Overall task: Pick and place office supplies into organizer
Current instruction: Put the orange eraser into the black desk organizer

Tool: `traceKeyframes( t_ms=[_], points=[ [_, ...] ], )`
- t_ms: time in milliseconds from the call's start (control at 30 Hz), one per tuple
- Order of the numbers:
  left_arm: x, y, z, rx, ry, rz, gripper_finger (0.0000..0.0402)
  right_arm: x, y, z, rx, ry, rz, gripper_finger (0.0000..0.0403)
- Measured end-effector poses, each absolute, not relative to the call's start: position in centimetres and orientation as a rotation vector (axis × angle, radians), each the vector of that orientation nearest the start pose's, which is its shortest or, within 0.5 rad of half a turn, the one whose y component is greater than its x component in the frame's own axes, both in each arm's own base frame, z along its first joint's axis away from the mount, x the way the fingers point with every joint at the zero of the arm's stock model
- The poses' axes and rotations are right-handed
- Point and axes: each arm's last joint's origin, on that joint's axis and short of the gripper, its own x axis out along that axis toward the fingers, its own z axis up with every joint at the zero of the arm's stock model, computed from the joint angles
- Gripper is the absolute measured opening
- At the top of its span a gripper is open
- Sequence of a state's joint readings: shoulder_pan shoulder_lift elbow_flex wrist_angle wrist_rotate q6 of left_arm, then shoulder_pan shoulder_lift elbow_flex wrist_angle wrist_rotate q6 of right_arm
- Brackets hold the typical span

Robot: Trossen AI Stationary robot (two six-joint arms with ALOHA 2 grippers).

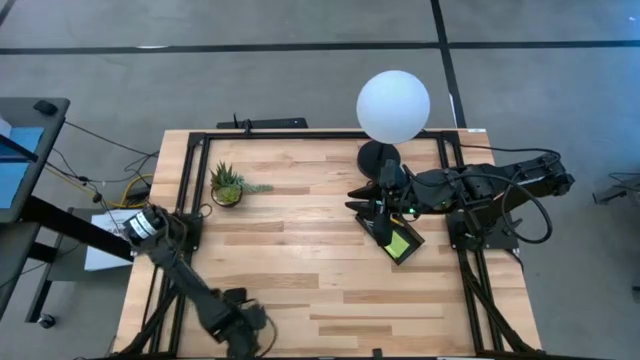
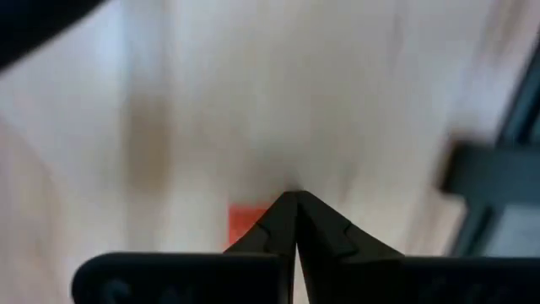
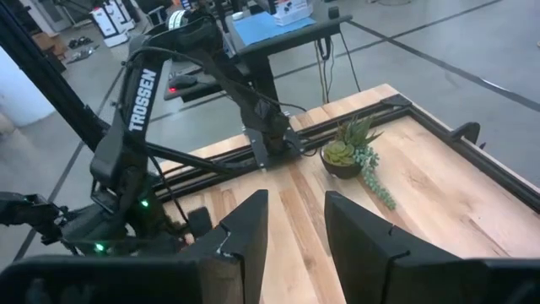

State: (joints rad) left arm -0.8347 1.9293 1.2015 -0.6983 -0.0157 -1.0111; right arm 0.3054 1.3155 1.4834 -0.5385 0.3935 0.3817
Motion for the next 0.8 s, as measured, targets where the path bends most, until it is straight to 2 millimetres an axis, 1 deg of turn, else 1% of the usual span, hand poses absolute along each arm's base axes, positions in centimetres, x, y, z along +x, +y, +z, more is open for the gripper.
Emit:
traceKeyframes(
  t_ms=[133,233,300,367,400,433,500,567,633,700,767,800],
  points=[
    [26.1,-23.2,13.7,-0.127,1.427,0.035,0.0000,26.4,7.1,42.4,0.249,0.329,-0.153,0.0113],
    [27.7,-21.1,13.6,-0.129,1.430,0.066,0.0000,26.3,7.1,42.4,0.229,0.335,-0.150,0.0113],
    [28.1,-20.1,14.0,-0.145,1.426,0.115,0.0000,26.3,7.1,42.5,0.208,0.331,-0.144,0.0113],
    [28.0,-19.1,14.6,-0.130,1.389,0.231,0.0000,26.3,7.2,42.6,0.208,0.320,-0.135,0.0113],
    [27.7,-18.5,15.1,-0.139,1.372,0.295,0.0000,26.3,7.2,42.6,0.211,0.322,-0.117,0.0113],
    [27.5,-18.1,16.0,-0.167,1.342,0.361,0.0000,26.3,7.3,42.6,0.218,0.330,-0.081,0.0113],
    [26.3,-17.4,18.6,-0.234,1.276,0.477,0.0000,26.5,7.7,42.3,0.232,0.375,0.039,0.0113],
    [24.4,-16.6,20.8,-0.265,1.234,0.596,0.0000,27.0,8.2,41.5,0.223,0.436,0.138,0.0113],
    [22.6,-15.7,23.3,-0.292,1.145,0.678,0.0000,27.8,8.7,40.6,0.206,0.482,0.171,0.0113],
    [20.7,-14.8,25.8,-0.328,1.044,0.711,0.0000,28.8,8.9,40.2,0.204,0.469,0.169,0.0113],
    [18.8,-14.1,27.6,-0.339,1.023,0.704,0.0000,30.2,9.1,39.6,0.224,0.452,0.179,0.0113],
    [17.9,-13.8,28.4,-0.360,1.019,0.681,0.0000,31.1,9.3,39.2,0.240,0.440,0.214,0.0113]
  ],
)
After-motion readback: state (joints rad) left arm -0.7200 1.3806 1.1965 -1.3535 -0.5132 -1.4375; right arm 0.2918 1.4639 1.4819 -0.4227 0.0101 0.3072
